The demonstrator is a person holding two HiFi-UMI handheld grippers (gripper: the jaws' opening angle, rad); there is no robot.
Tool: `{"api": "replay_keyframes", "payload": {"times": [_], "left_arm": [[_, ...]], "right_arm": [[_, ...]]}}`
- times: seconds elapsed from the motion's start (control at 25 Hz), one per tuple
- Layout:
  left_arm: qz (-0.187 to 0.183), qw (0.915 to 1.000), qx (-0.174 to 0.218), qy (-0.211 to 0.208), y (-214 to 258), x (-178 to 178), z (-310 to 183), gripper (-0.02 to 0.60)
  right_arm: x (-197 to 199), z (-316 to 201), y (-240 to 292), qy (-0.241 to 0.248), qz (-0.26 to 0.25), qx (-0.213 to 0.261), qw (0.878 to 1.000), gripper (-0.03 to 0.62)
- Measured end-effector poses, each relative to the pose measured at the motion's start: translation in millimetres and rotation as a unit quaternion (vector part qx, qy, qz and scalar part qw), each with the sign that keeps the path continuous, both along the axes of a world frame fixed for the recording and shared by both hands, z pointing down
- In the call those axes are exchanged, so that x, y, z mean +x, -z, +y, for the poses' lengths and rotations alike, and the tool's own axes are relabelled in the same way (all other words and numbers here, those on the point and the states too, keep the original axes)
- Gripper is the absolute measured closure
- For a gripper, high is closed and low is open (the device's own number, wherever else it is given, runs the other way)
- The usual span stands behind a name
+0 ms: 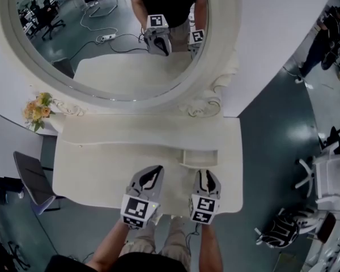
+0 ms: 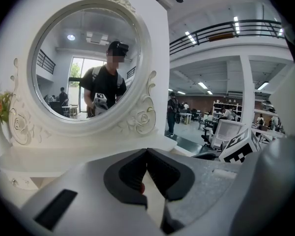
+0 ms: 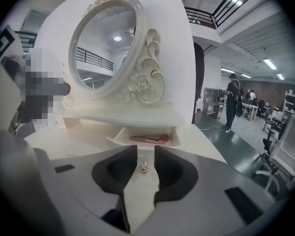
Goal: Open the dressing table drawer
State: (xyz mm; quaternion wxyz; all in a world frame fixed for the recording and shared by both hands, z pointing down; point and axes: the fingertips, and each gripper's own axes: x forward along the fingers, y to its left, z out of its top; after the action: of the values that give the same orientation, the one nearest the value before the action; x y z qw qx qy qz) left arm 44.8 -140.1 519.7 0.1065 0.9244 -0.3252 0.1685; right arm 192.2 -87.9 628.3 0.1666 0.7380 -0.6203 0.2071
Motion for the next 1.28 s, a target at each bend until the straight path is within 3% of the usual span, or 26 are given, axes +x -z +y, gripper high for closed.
{"api": "replay_keyframes", "payload": {"times": [0.68,1.28], "left_arm": [[0.047,0.9950,0.081,-0.036,109,-27,5,0.579],[0.074,0.9848,0.118,-0.104,149,-49,43,0.579]], "right_arm": [[-35,7,155,-0.021,0.050,0.110,0.992,0.530],[-79,62,245,-0.064,0.092,0.180,0.977,0.592]]}}
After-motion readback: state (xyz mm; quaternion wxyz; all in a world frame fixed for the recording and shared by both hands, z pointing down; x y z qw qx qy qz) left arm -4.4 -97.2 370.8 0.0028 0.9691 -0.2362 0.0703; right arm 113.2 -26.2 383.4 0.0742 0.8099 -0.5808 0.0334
